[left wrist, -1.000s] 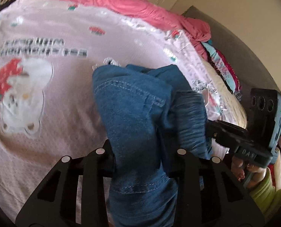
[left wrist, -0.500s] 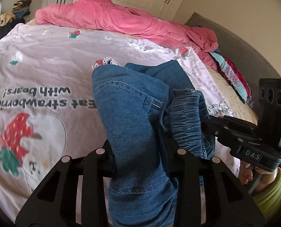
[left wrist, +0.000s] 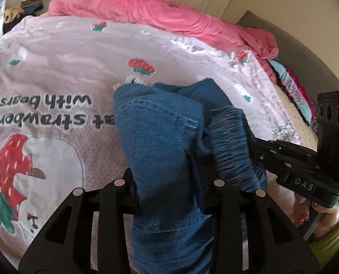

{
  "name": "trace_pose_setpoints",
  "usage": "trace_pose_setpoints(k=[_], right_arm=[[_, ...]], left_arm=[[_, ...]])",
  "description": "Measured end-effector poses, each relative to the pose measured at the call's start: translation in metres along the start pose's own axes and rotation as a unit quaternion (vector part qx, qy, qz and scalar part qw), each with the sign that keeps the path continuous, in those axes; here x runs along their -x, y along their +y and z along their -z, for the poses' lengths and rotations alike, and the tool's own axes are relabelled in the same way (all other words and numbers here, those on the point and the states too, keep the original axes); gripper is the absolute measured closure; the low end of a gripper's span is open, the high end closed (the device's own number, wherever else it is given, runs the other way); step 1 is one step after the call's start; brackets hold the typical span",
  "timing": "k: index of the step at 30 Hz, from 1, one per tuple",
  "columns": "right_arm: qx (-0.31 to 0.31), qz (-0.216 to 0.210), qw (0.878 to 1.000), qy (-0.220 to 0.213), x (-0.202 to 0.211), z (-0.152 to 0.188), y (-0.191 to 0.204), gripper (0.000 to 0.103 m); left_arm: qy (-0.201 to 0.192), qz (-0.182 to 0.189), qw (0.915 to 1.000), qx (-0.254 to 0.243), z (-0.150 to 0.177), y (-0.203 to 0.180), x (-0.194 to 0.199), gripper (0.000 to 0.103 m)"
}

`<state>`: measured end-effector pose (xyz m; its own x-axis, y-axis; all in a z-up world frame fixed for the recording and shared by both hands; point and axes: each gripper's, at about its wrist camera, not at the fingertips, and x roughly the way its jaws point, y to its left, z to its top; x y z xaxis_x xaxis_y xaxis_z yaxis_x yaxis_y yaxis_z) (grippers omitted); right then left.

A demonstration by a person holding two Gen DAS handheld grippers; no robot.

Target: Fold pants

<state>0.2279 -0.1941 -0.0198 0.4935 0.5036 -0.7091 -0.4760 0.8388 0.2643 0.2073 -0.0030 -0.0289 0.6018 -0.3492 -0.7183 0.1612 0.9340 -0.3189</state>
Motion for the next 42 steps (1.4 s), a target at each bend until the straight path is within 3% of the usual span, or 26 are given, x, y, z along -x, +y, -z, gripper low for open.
trace_pose_setpoints(k=[5, 9, 11, 16, 20, 24, 25, 32, 42], right_arm=[[-0.034, 0.015, 0.999, 0.033, -0.015, 0.011, -0.017, 0.075], [-0.032, 0.049, 0.998, 0.034, -0.016, 0.015, -0.020, 0.052], [-0.030, 0.066, 0.997, 0.033, -0.017, 0.017, -0.022, 0.046], [-0.030, 0.076, 0.997, 0.008, -0.004, 0.023, -0.022, 0.040], [-0.018, 0.096, 0.995, -0.031, 0.028, 0.032, -0.013, 0.021], [-0.006, 0.101, 0.993, -0.067, 0.060, 0.043, 0.000, 0.019], [-0.003, 0.105, 0.992, -0.075, 0.068, 0.050, 0.003, 0.005], [-0.002, 0.109, 0.988, -0.108, 0.109, 0.091, 0.023, 0.004], [0.016, 0.132, 0.987, -0.087, 0.116, 0.135, 0.035, 0.004]], left_arm=[[0.011, -0.007, 0.9998, 0.015, 0.007, 0.009, -0.006, 0.064], [0.016, -0.014, 0.9995, 0.023, 0.009, 0.014, -0.010, 0.055], [0.014, -0.017, 0.9995, 0.023, 0.011, 0.015, -0.010, 0.051], [0.007, -0.017, 0.9995, 0.026, 0.016, 0.014, 0.002, 0.036], [-0.009, -0.023, 0.9995, 0.019, 0.024, 0.006, 0.022, 0.024], [-0.033, -0.026, 0.9991, 0.011, 0.039, -0.008, 0.051, 0.011], [-0.036, -0.025, 0.9990, 0.010, 0.045, -0.011, 0.058, 0.010], [-0.048, -0.040, 0.9980, 0.003, 0.081, -0.029, 0.091, 0.009], [-0.022, -0.061, 0.9979, 0.008, 0.128, -0.029, 0.099, 0.009]])
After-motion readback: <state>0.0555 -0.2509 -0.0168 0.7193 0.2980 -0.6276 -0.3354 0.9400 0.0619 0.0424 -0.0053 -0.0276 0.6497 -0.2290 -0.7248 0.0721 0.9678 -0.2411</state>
